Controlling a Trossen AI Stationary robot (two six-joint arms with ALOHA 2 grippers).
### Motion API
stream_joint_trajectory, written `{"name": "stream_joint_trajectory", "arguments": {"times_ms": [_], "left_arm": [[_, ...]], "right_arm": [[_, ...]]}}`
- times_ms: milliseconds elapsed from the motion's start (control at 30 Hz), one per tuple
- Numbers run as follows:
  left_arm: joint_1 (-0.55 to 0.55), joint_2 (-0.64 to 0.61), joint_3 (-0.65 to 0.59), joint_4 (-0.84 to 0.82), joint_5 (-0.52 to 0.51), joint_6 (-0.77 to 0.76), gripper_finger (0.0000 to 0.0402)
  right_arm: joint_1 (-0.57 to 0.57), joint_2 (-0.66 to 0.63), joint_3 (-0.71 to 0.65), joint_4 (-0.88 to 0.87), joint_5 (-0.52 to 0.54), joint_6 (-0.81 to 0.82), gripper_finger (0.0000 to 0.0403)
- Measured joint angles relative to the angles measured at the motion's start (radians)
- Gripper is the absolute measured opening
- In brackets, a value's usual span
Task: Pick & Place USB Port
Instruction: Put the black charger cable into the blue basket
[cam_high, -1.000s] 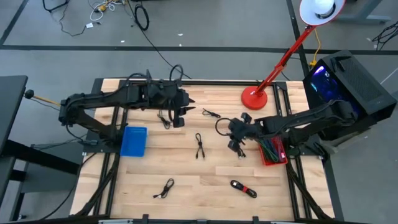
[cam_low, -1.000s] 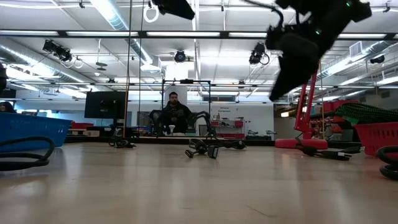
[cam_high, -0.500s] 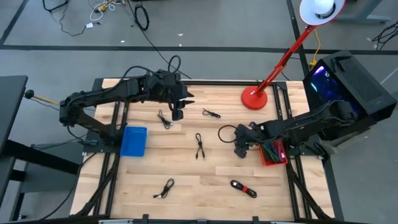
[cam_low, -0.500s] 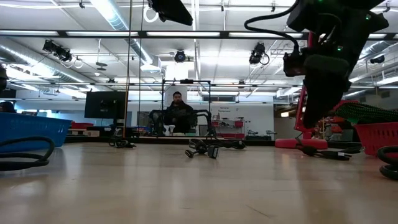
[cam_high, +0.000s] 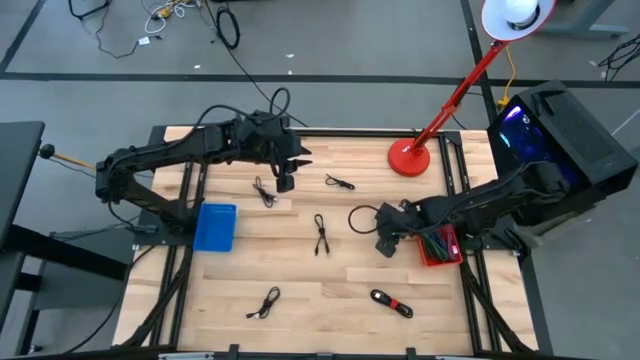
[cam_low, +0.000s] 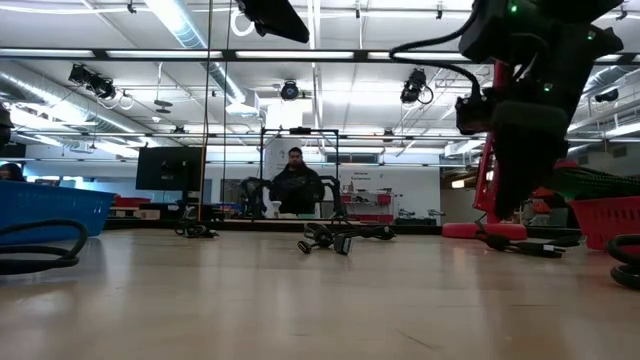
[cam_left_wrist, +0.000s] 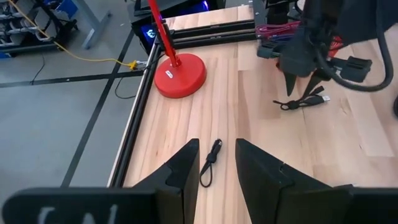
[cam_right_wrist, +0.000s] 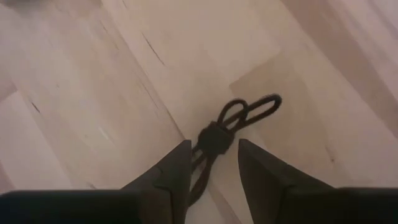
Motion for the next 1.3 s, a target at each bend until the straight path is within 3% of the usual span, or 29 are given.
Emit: {"name": "stream_joint_trajectory", "arguments": {"times_ms": [567,1300], "left_arm": [[-0.001,0.000,0.000,-0.034,0.005,-0.018,0.0110],[-0.001,0.000,0.000,-0.035,0.005,-0.018,0.0110]], "right_arm": [[-0.030,0.059,0.020,0.023,0.051,-0.068,0.0133],[-0.074,0.059,0.000,0.017,0.007,-0.133,0.0133]]}}
